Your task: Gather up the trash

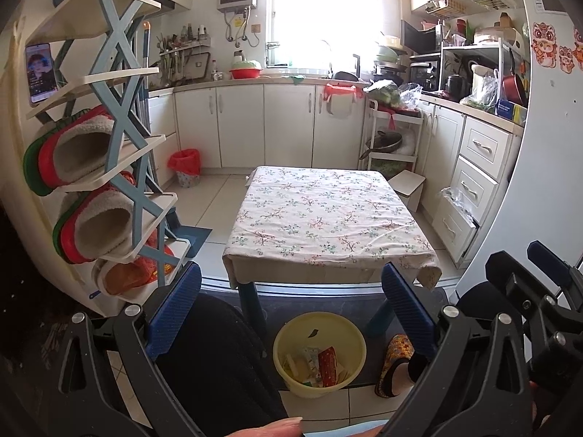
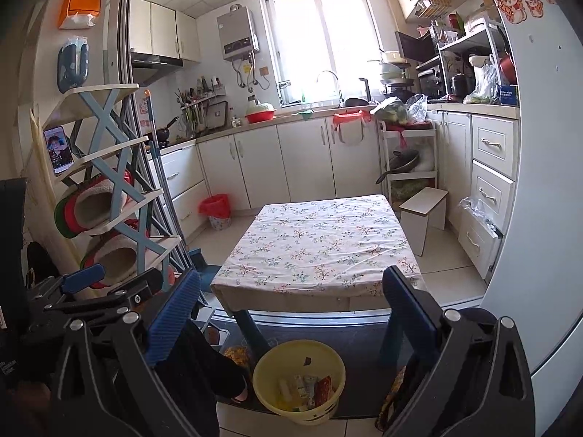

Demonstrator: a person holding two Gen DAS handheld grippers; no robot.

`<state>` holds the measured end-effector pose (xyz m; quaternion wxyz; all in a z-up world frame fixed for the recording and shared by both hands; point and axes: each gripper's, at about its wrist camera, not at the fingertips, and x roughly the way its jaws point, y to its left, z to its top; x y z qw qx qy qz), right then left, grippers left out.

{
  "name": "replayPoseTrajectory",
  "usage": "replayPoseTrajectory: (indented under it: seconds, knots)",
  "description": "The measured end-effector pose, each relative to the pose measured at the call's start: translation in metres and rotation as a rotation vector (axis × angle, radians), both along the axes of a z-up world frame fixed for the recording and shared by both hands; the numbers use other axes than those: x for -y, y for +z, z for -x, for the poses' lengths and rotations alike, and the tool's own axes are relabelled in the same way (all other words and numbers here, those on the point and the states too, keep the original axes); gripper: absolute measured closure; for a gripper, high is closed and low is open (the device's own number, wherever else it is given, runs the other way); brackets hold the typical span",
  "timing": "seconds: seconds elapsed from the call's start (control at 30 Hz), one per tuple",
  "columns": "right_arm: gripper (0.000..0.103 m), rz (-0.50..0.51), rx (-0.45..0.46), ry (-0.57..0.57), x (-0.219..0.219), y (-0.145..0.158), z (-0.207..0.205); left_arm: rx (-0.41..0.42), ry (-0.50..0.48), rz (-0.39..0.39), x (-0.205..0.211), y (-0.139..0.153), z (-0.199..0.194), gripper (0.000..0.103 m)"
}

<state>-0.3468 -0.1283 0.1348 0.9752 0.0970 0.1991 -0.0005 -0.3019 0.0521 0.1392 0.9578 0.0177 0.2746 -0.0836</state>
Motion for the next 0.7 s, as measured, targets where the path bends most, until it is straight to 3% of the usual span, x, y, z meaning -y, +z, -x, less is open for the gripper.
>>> replayPoseTrajectory:
  seconds: [0.7]
  knots:
    - [0.007, 0.001, -0.016, 0.011, 0.0013, -0.0031, -0.0003, -0.002, -0.012, 0.057, -0.0082, -0.0079, 0.0017, 0.008]
